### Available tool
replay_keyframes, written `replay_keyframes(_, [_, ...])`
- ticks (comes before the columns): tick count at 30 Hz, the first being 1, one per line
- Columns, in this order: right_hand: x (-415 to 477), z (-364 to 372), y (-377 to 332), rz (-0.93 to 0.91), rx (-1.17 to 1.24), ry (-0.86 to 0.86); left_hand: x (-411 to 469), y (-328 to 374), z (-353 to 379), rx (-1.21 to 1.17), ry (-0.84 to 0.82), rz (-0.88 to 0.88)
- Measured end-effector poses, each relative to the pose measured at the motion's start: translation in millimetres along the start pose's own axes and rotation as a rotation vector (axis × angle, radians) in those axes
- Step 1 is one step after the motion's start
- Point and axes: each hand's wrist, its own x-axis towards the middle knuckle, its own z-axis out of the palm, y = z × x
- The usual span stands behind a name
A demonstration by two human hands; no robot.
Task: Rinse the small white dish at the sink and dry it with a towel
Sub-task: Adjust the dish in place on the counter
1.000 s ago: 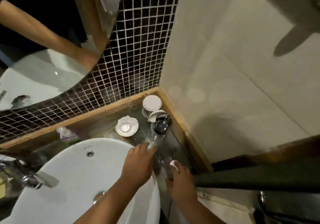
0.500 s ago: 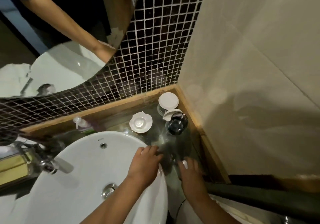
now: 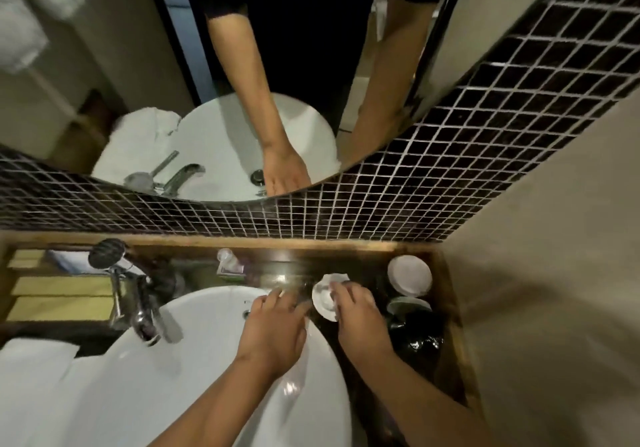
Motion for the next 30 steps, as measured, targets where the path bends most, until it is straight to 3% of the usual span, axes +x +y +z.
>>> replay_keyframes(13, [20.1, 18.8, 10.7, 0.023, 0.174, -0.038, -3.0, 3.2, 20.7, 0.042, -0.088, -0.06])
replay_keyframes(20, [6.7, 14.2, 15.4, 0.075, 0.077, 0.028, 10.6, 23.7, 15.5, -0.331, 0.057, -0.076])
replay_keyframes(30, [10.3, 14.4, 19.8, 0.098, -0.033, 0.042, 34.4, 34.9, 28.5, -0.351, 0.055, -0.088])
